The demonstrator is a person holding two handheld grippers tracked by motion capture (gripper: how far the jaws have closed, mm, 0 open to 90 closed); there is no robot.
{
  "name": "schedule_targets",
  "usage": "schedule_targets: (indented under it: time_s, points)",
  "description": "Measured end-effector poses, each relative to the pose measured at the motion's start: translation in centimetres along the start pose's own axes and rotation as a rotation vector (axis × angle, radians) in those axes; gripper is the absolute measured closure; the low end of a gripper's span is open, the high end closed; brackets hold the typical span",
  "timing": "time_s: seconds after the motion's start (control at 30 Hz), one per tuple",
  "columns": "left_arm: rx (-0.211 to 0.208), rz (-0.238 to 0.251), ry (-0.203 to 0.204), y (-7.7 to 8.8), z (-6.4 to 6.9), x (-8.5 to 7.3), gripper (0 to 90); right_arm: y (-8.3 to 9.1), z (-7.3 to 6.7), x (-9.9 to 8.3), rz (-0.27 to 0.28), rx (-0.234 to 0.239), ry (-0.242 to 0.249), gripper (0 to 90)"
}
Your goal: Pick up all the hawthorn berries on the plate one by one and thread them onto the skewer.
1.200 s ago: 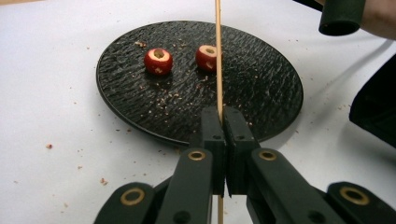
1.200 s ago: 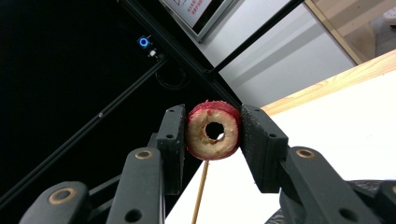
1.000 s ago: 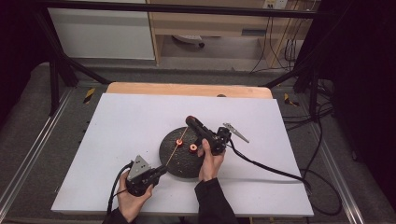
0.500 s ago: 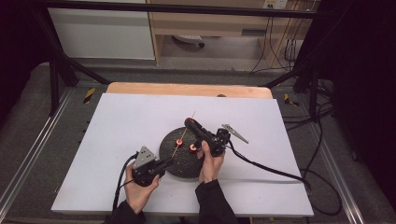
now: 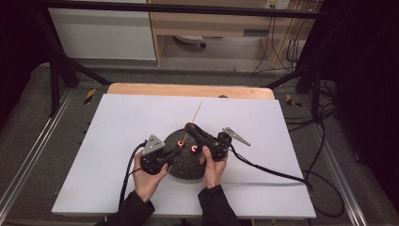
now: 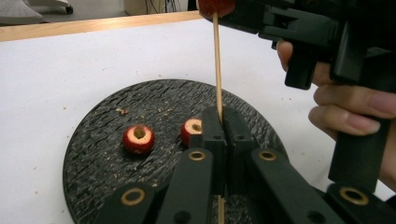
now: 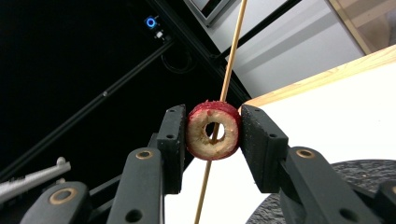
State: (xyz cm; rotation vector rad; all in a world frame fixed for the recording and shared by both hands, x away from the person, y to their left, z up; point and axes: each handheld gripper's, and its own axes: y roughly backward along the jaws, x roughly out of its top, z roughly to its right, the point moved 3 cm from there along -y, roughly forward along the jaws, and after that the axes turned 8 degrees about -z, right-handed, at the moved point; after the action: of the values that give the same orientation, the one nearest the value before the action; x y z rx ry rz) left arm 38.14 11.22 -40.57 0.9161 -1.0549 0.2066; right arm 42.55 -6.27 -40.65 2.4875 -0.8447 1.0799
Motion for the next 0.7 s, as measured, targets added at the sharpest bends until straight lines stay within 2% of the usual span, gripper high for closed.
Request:
schedule_targets:
  time_s: [0.3, 0.47, 0.7]
  points:
    - [-0.008, 0.001, 0.003, -1.0, 0.3, 1.2, 88.4, 0.6, 0.3, -0.6, -0.027, -0.011, 0.022, 62.4]
    - [-0.014, -0.004, -0.006, -1.5, 0.5, 1.5, 88.4, 1.1, 0.4, -0.7, -0.035, -0.025, 0.04, 62.3]
    - [-0.011, -0.01, -0.016, -1.9, 0.6, 1.7, 88.4, 1.4, 0.6, -1.1, -0.058, -0.034, 0.037, 62.0]
